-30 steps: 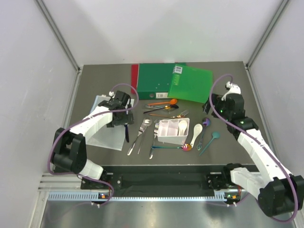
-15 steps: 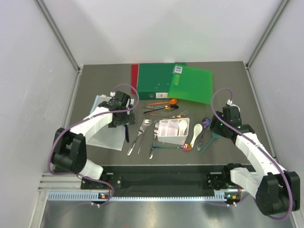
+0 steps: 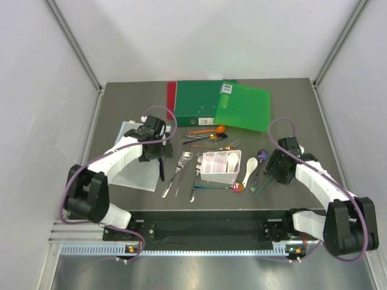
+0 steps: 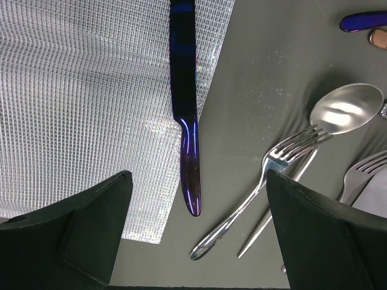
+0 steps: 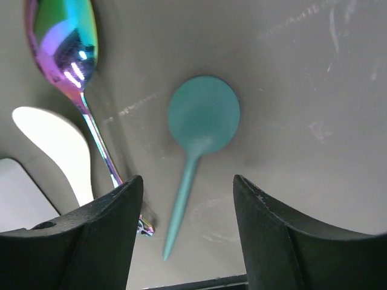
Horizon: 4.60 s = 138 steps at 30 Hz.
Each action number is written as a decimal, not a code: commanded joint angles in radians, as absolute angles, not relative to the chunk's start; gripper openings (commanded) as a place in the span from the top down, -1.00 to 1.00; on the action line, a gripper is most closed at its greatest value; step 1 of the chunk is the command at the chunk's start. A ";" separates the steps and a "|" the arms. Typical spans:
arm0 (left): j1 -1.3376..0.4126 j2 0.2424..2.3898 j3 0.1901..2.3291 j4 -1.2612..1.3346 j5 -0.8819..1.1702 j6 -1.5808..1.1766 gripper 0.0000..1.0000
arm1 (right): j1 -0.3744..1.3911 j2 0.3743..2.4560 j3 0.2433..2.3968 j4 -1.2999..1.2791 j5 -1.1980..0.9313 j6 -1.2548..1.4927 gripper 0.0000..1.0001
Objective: Sort the eating utensils into containers
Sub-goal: Pick up the spoon from the center of the board, then place the spoon in the storage box.
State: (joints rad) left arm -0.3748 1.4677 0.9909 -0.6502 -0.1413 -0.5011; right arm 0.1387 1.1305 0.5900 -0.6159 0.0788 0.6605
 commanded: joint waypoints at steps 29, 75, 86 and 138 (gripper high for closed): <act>-0.377 1.431 0.994 -0.634 -0.118 -0.491 -0.93 | 0.057 1.423 0.649 -0.589 0.067 0.687 0.46; -0.376 1.427 0.985 -0.626 -0.129 -0.498 -0.93 | 0.446 1.158 1.244 -0.853 0.420 0.502 1.00; -0.377 1.433 0.983 -0.618 -0.163 -0.511 -0.93 | 0.629 1.190 1.264 -0.632 0.423 0.373 1.00; -0.411 1.442 0.973 -0.612 -0.256 -0.540 -0.91 | 0.804 1.052 0.736 -0.101 0.314 0.359 0.69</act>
